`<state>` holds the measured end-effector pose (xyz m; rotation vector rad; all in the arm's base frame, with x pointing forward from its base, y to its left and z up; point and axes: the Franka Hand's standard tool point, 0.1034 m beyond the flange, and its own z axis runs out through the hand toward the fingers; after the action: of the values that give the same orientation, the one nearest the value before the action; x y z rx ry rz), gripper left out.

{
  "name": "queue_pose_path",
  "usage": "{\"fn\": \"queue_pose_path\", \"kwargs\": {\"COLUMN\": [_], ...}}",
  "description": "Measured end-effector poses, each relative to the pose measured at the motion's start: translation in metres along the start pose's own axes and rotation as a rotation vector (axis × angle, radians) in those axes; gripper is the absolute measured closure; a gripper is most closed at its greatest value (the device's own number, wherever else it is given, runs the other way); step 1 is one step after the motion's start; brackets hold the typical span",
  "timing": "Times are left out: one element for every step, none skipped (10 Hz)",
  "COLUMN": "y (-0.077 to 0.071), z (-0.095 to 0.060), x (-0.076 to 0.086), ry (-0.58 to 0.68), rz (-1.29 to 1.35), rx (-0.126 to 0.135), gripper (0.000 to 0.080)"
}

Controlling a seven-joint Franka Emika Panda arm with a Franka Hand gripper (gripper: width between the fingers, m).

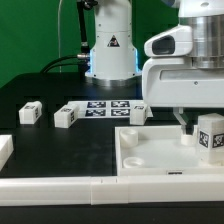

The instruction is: Assemble one leg

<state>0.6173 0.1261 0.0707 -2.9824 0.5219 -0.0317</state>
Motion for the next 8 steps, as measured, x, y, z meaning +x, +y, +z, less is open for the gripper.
{"fn": "queue_pose_path", "kwargs": {"y": [-0.0003, 0.0018, 0.0029, 0.0039, 0.0042, 0.0043, 0.0043, 0.0043], "z": [-0.0002, -0.0011, -0.0011, -0.0011, -0.0012, -0.0012, -0.0012, -0.0012], "x": [0.0014, 0.0045, 0.0049, 0.0054, 0.0056, 0.0057, 0.0056, 0.0056], "ry": [0.012, 0.021, 0.021, 0.022, 0.022, 0.022, 0.021, 0.021], "rz": [-0.090, -0.253, -0.324, -0.433, -0.466, -0.478, -0.476, -0.476], "rx": [-0.002, -0.003, -0.006, -0.014, -0.015, -0.015, -0.014, -0.014], "gripper": [0.0151, 0.0151, 0.0151, 0.0151, 0.0151, 0.0272, 0.0272, 0.0412]}}
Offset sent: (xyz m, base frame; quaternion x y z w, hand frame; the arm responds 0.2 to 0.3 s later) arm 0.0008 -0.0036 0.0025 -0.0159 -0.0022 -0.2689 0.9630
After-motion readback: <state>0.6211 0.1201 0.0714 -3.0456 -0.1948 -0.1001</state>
